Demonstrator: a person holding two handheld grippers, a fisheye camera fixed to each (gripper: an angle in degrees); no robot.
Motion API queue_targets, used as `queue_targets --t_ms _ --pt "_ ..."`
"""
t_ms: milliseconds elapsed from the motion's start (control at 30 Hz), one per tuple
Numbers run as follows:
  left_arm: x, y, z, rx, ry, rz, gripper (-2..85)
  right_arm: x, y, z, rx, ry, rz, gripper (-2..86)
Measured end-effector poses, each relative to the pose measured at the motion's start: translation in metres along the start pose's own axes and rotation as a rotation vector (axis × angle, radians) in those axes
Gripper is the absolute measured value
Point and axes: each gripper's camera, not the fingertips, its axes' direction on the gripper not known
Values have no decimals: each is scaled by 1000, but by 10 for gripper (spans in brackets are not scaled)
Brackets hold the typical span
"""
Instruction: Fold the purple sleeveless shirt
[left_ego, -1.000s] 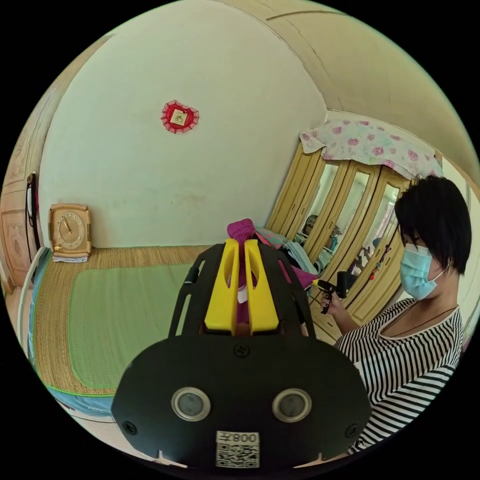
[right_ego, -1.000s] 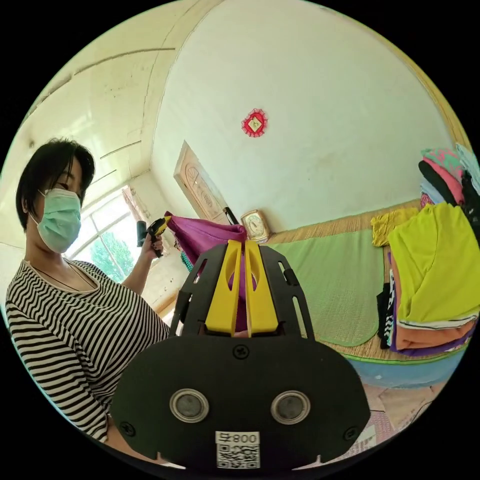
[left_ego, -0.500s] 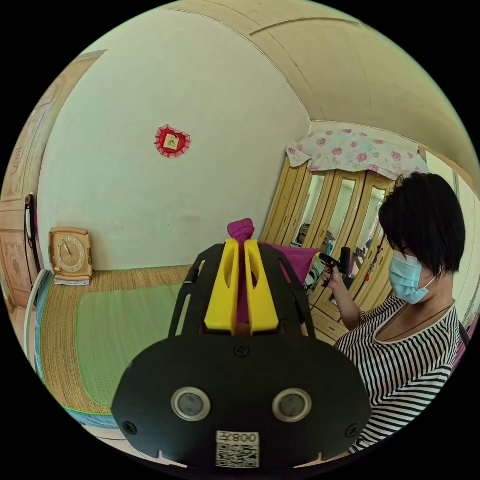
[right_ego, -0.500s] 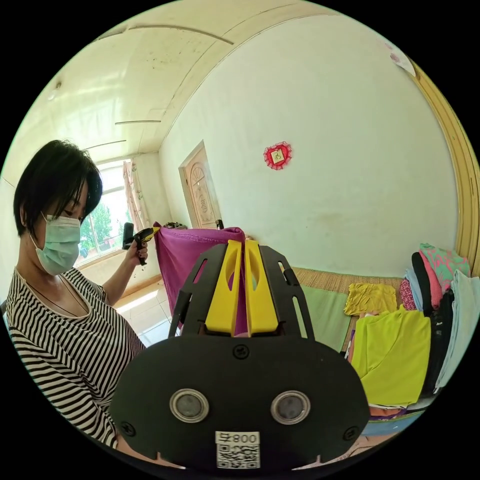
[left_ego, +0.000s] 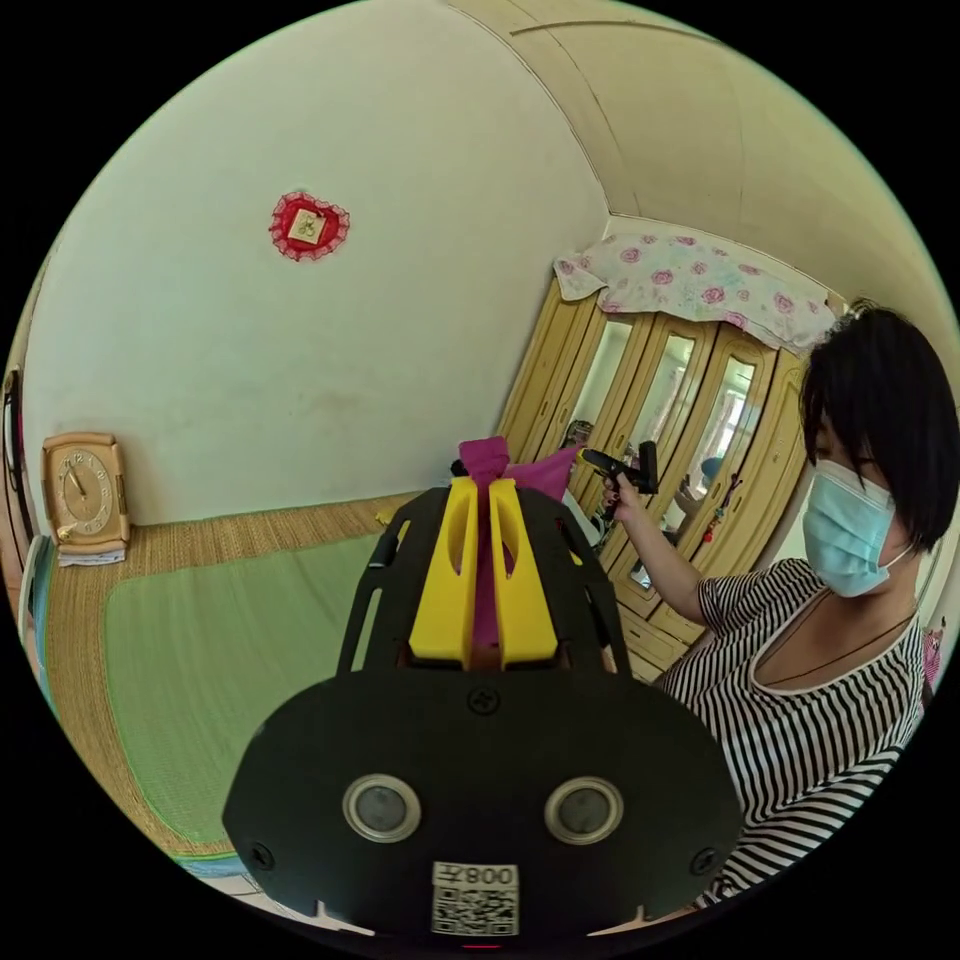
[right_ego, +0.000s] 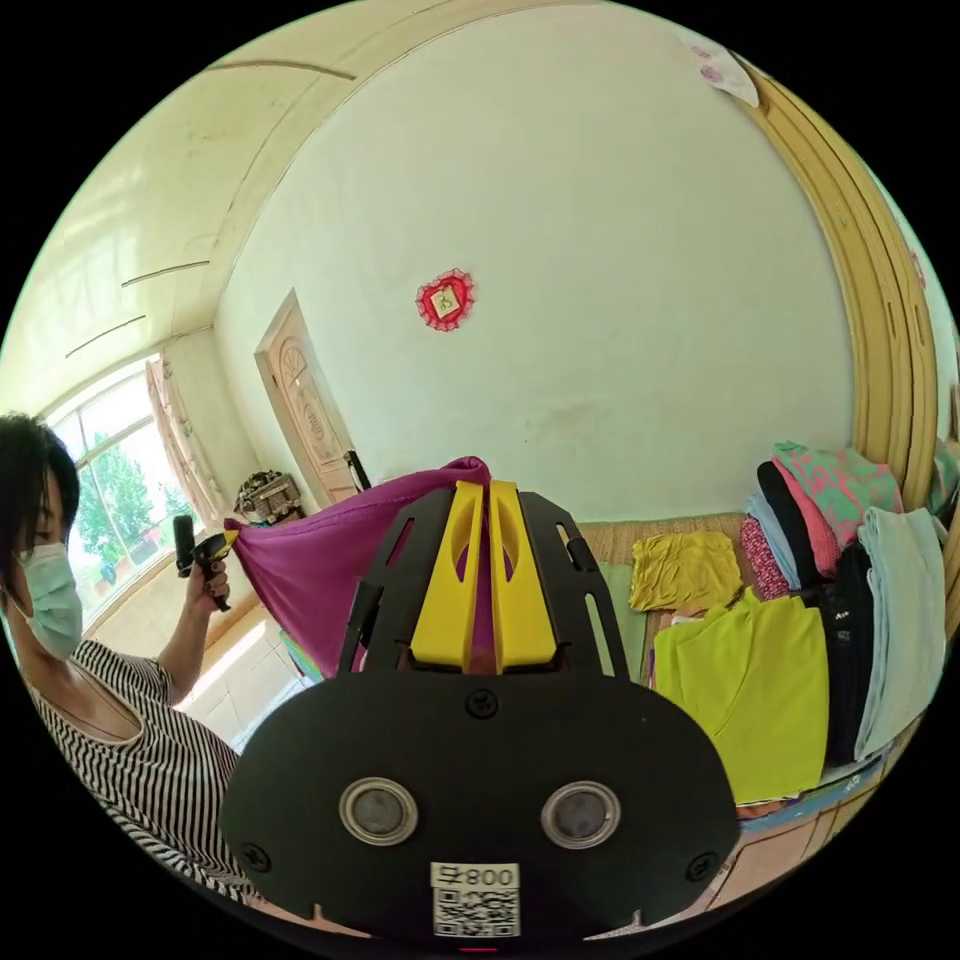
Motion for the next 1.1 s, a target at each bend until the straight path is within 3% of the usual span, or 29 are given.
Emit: queue_targets --t_ms 233,467,633,800,900,967,1100 --pt "-90 17 44 46 11 -63 19 -23 -163 136 7 78 -13 6" --pt "-198 117 86 78 44 -376 20 -171 -279 415 -172 -96 -274 8" --pt "-257 217 116 54 81 -703 24 -311 -202 652 -537 -317 -526 8" --pt "-301 295 140 -87 74 -941 37 -409 23 841 -1062 -469 -676 7" --pt "-324 322 151 -210 85 -1013 55 -407 128 884 -1300 -401 -721 9" --pt "-339 328 153 -225 131 -1030 72 -388 154 889 -1360 -422 -681 14" --pt "-354 324 157 -305 156 -1003 91 -309 134 868 -1268 -510 -396 42"
